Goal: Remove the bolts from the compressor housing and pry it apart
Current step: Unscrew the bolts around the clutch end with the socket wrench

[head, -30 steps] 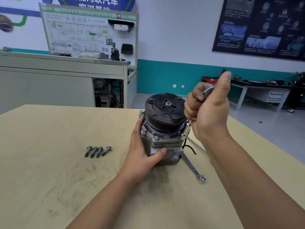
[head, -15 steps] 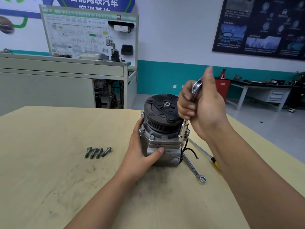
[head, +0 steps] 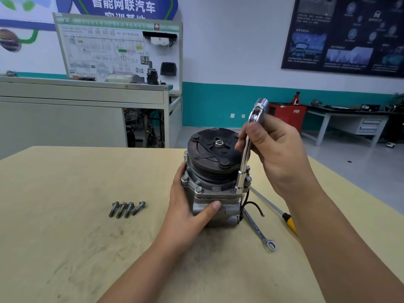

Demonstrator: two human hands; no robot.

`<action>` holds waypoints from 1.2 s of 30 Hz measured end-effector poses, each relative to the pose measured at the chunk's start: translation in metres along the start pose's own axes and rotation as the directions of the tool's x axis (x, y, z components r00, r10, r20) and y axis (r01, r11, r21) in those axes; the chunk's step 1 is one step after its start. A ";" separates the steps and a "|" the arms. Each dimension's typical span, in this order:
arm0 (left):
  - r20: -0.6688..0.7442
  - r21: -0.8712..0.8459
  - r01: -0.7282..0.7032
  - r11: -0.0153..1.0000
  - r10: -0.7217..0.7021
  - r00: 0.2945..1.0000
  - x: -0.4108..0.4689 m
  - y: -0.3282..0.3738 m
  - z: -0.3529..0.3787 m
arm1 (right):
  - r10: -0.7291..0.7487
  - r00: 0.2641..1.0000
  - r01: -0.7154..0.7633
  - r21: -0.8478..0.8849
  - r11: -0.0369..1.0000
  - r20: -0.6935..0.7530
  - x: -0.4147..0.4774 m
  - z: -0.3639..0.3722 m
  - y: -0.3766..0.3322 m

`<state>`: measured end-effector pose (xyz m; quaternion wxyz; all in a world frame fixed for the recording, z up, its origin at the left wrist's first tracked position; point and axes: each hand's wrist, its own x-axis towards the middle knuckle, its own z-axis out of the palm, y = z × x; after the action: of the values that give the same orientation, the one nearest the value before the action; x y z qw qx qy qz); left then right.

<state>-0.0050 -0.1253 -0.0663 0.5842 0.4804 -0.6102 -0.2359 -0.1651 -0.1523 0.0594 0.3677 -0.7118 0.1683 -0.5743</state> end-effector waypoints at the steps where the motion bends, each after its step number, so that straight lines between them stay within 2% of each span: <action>1: -0.002 -0.009 -0.001 1.000 0.001 1.000 -0.001 0.000 0.000 | -0.015 1.000 0.015 -0.020 1.000 -0.007 -0.002 -0.001 0.002; 5: -0.016 -0.025 -0.008 1.000 0.007 1.000 -0.001 0.000 0.002 | -0.057 0.996 0.049 -0.117 0.992 -0.066 -0.015 0.000 0.022; 9: -0.078 -0.032 -0.024 0.999 0.021 0.997 -0.002 -0.003 0.007 | -0.161 0.983 0.133 -0.259 0.957 -0.091 -0.026 0.002 0.036; 13: -0.159 0.020 -0.057 0.998 0.059 0.986 -0.004 -0.001 0.012 | -0.106 0.991 0.079 -0.273 0.959 -0.085 -0.032 0.002 0.041; 15: -0.239 0.091 -0.120 0.989 0.139 0.961 -0.005 0.005 0.013 | -0.104 0.991 0.077 -0.267 0.961 -0.086 -0.034 0.002 0.040; 17: -0.314 0.268 -0.295 0.917 0.373 0.873 -0.006 0.013 0.013 | -0.105 0.990 0.079 -0.259 0.963 -0.090 -0.035 0.002 0.039; 19: -0.296 0.449 -0.468 0.761 0.621 0.726 -0.009 0.019 0.016 | -0.102 0.989 0.071 -0.266 0.961 -0.105 -0.037 0.001 0.040; 20: -0.255 0.509 -0.517 0.688 0.694 0.673 -0.011 0.022 0.019 | -0.100 0.989 0.067 -0.269 0.961 -0.111 -0.037 0.001 0.040; 22: -0.177 0.571 -0.552 0.607 0.748 0.640 -0.012 0.027 0.026 | -0.090 0.990 0.062 -0.244 0.968 -0.105 -0.037 -0.001 0.039; 26: -0.204 0.614 -0.459 0.642 0.691 0.693 -0.003 0.040 0.028 | -0.044 0.998 0.036 -0.171 0.985 -0.045 -0.033 -0.006 0.037; 31: -0.306 0.536 -0.508 0.675 0.716 0.628 0.020 0.087 0.011 | -0.029 1.000 0.029 -0.102 0.994 0.004 -0.032 -0.010 0.036; 33: -0.195 0.459 -0.548 0.699 0.681 0.706 0.033 0.114 0.003 | -0.038 0.999 0.037 -0.097 0.995 -0.008 -0.033 -0.009 0.036; 35: 0.052 0.357 -0.532 0.768 0.552 0.832 0.046 0.134 -0.007 | -0.036 0.999 0.034 -0.122 0.992 -0.014 -0.033 -0.008 0.037; 36: 0.183 0.343 -0.498 0.797 0.463 0.867 0.051 0.140 -0.011 | -0.032 0.999 0.030 -0.130 0.991 -0.011 -0.033 -0.008 0.038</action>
<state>-0.0310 -0.1067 0.0793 0.4928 0.4021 -0.7713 0.0210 -0.1754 -0.1583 0.0098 0.3104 -0.7331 0.1967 -0.5723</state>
